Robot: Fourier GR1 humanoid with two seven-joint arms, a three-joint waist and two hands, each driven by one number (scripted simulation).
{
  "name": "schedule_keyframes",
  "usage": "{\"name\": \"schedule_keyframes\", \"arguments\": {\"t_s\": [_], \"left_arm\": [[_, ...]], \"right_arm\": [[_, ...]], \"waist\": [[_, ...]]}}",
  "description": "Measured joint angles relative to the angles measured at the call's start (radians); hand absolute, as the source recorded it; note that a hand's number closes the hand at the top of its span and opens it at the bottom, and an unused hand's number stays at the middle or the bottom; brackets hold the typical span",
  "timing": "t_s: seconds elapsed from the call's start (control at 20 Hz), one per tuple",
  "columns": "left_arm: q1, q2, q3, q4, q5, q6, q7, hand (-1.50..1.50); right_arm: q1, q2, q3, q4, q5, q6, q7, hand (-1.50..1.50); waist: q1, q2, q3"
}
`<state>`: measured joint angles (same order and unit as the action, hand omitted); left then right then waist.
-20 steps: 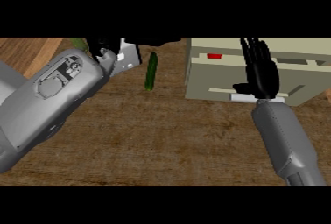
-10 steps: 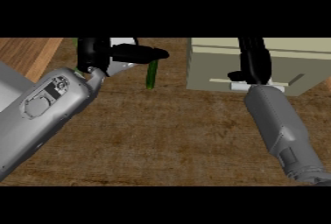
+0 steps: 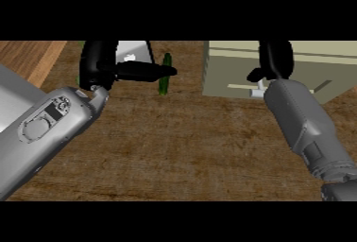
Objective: Pick up the can, place it into the drawer and close the drawer
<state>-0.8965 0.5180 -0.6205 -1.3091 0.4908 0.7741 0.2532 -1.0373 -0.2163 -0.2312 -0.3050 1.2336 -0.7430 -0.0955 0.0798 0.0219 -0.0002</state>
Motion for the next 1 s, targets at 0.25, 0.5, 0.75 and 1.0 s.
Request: {"name": "schedule_keyframes", "arguments": {"t_s": [0.25, 0.5, 0.75, 1.0], "left_arm": [[0.04, 0.008, 0.008, -0.033, -0.008, -0.01, -0.014, -1.5], [0.07, 0.005, 0.011, -0.046, -0.018, -0.006, -0.023, -1.5], [0.093, 0.015, 0.024, -0.059, -0.021, -0.01, -0.03, -1.5], [0.129, 0.027, 0.033, -0.078, -0.027, -0.011, -0.034, -1.5]], "right_arm": [[-0.031, -0.006, -0.02, 0.048, -0.014, 0.015, -0.034, -1.5], [-0.048, 0.005, -0.083, 0.042, -0.093, 0.036, -0.144, -1.5], [-0.057, 0.02, -0.171, 0.026, -0.2, 0.081, -0.255, -1.5], [-0.092, 0.053, -0.27, 0.013, -0.327, 0.169, -0.335, -1.5]], "waist": [[-0.002, 0.002, 0.0], [-0.014, 0.006, 0.004], [-0.021, 0.006, 0.005], [-0.024, 0.004, 0.007]]}}
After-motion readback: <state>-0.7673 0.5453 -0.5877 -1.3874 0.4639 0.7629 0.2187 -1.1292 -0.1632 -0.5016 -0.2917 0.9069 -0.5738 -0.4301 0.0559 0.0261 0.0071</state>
